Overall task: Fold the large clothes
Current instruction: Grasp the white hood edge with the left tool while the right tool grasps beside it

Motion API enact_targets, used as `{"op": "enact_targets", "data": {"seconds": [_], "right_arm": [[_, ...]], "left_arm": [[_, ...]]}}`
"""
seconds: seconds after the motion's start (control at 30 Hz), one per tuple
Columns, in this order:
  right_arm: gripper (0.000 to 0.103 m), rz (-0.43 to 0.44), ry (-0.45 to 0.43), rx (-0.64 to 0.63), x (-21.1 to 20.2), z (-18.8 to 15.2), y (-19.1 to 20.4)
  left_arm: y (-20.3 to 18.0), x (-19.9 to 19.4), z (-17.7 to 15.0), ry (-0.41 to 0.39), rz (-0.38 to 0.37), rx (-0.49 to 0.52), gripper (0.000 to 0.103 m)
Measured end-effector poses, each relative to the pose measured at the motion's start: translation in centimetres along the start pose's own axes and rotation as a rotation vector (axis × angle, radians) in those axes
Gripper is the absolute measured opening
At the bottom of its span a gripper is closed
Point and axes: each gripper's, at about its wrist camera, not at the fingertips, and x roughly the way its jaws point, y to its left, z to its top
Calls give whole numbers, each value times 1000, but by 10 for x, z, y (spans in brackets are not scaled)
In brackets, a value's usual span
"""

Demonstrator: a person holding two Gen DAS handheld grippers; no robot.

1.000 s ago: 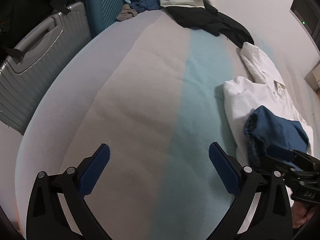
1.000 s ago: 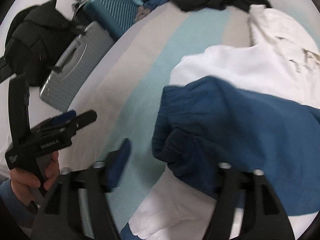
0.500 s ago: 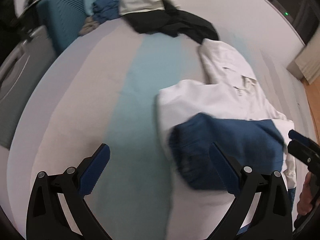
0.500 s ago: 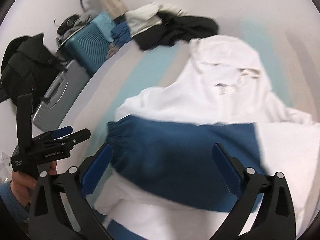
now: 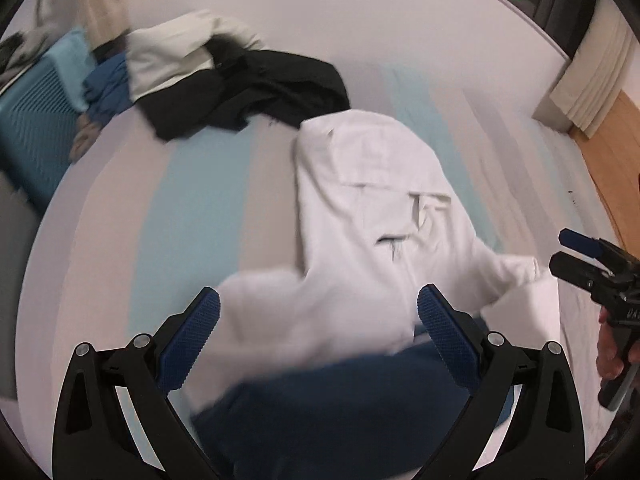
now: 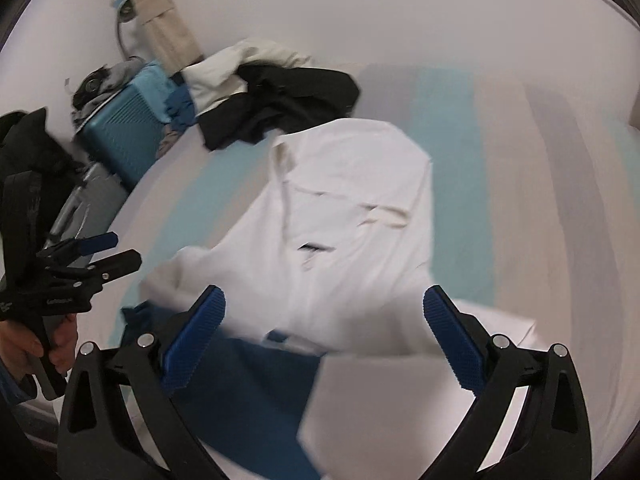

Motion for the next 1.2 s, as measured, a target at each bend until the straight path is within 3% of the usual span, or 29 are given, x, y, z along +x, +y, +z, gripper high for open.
{"op": "enact_targets", "data": {"seconds": [0.1,0.33,0.53,0.6,0.9,1.2], "right_arm": [[96,-54,-5,-25,15,23,-18],[95,-86,34,-75,72,64,-57],[95,-97,94,-61,129,84,-84],[86,-83,123,-40,149,91,-96],[85,-22,203,139,216,128,-141],[80,-21,270,181,251,144,-141]], "left_arm": [[-7,25,27,19,-2,29,97],[-7,93,83,48,-83,59,97],[-13,155,117,62,-49,172,97],[-11,172,125,74,-50,184,97],[12,234,157,158,-48,51,97],[23,260,165,205,-72,-2,97]]}}
